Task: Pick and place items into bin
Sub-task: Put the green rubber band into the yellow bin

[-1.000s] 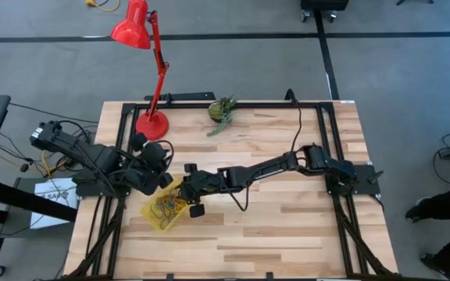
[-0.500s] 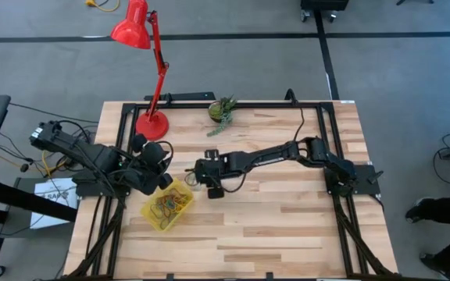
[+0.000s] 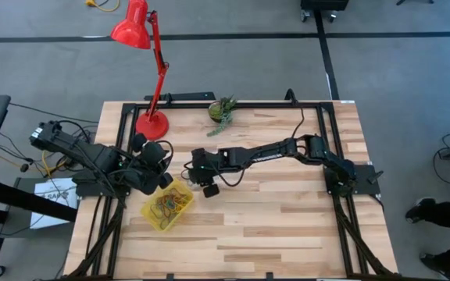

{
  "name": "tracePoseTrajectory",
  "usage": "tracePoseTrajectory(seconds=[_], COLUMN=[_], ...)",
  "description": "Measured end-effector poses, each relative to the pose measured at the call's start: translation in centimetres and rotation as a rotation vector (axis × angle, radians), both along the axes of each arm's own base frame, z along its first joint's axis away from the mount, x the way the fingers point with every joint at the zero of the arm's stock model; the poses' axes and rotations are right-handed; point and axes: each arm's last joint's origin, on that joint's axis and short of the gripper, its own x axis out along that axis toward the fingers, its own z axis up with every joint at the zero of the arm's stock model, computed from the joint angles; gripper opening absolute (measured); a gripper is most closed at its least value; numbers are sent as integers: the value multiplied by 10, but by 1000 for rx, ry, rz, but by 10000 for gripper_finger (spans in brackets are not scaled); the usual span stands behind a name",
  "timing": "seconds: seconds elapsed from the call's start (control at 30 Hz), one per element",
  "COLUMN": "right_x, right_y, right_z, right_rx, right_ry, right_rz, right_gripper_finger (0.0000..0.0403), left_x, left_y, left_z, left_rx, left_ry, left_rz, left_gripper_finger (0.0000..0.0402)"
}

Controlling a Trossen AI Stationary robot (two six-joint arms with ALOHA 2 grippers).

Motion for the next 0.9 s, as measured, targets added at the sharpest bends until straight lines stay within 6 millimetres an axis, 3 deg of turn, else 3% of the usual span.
tracePoseTrajectory(seconds=[0.37,0.6,0.9], right_x=[-2,7,6], right_y=[-10,-8,-15], right_z=[-7,-33,-37], right_rx=[13,22,66], right_ry=[3,-22,2], right_rz=[-29,-16,-63], right_gripper_finger=[136,136,136], left_x=[0,0,0], left_y=[0,0,0], left_z=[0,0,0], left_rx=[0,-5,-6], left_ry=[-2,-8,-11], left_rz=[1,6,6], left_gripper_finger=[82,82,82])
